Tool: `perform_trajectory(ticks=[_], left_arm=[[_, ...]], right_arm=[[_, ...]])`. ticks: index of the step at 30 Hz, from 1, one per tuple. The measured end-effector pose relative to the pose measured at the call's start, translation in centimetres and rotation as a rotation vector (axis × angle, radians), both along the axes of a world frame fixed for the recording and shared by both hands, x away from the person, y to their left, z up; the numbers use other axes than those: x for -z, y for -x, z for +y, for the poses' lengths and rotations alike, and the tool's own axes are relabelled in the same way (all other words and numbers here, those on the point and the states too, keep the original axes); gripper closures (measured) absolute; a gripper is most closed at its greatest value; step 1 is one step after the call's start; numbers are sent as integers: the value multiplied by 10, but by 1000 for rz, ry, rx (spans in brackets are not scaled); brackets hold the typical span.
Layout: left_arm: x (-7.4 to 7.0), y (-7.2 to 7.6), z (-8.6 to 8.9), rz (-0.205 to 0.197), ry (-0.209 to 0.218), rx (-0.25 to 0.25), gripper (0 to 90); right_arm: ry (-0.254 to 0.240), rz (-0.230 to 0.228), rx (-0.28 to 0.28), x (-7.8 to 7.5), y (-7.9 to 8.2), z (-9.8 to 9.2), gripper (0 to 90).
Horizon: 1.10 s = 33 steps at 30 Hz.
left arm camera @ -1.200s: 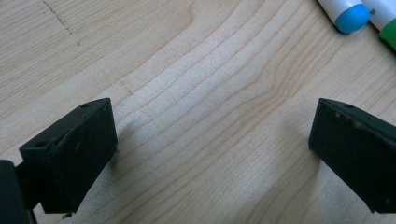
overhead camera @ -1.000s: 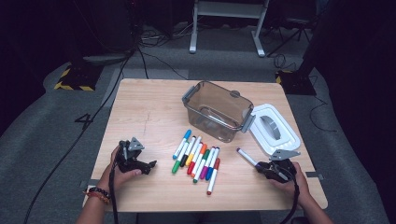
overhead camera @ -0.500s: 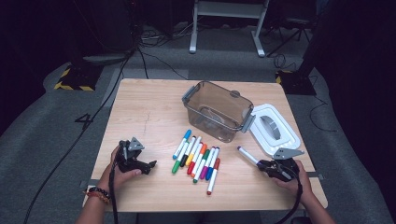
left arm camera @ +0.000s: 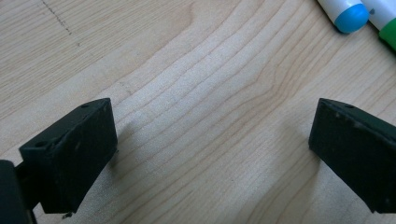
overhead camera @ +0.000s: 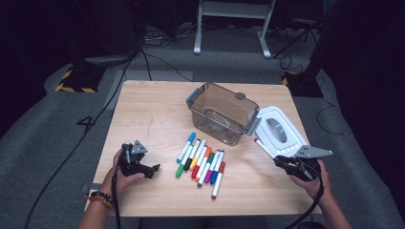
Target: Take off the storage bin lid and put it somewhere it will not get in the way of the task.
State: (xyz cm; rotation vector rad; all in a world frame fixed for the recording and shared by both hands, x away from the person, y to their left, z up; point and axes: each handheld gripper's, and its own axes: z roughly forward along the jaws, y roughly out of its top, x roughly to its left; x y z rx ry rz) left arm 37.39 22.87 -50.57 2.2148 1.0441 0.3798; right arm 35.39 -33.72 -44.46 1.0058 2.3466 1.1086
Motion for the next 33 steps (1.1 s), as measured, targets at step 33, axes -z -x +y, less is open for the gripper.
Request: perform_trajectory(ticks=[33], left_arm=[[0, 0, 0, 0, 0, 0, 13]], right_arm=[[-18, -165, -92, -103, -62, 34, 754]])
